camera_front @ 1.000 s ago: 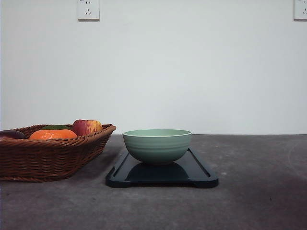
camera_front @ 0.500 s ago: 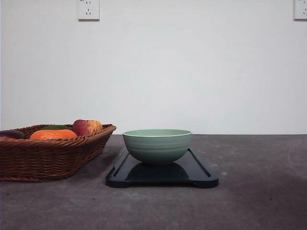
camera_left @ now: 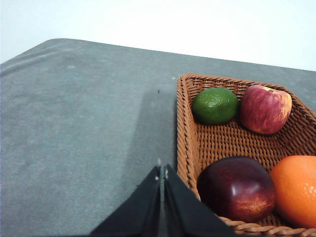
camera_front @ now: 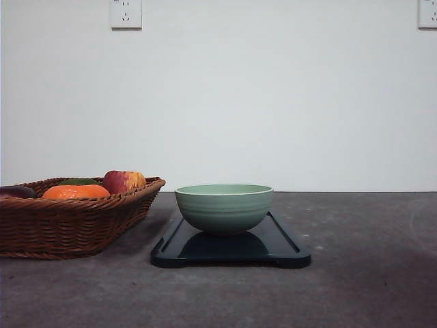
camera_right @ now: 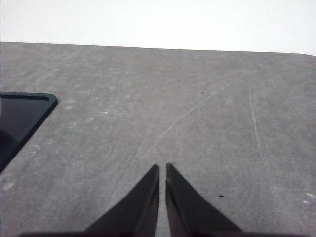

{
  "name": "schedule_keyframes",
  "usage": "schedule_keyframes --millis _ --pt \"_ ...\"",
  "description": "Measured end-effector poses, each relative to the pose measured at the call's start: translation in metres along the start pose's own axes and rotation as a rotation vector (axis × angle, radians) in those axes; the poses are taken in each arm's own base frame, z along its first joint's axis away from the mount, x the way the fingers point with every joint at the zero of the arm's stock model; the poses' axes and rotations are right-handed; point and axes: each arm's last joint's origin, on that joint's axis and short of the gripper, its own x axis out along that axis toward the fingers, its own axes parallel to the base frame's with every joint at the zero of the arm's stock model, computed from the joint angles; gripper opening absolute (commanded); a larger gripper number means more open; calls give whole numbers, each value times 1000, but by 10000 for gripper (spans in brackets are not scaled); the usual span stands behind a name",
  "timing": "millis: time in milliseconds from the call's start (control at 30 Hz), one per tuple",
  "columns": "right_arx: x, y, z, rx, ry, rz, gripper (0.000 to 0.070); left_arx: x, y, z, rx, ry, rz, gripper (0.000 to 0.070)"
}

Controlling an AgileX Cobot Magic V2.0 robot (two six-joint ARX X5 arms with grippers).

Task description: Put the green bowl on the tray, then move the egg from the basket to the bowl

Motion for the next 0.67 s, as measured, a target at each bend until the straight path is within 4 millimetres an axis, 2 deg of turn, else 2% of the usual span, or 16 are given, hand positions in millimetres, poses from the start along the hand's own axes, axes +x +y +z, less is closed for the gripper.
schedule_keyframes --millis 667 --pt "0 0 0 0 0 0 15 0 0 0 0 0 0 0"
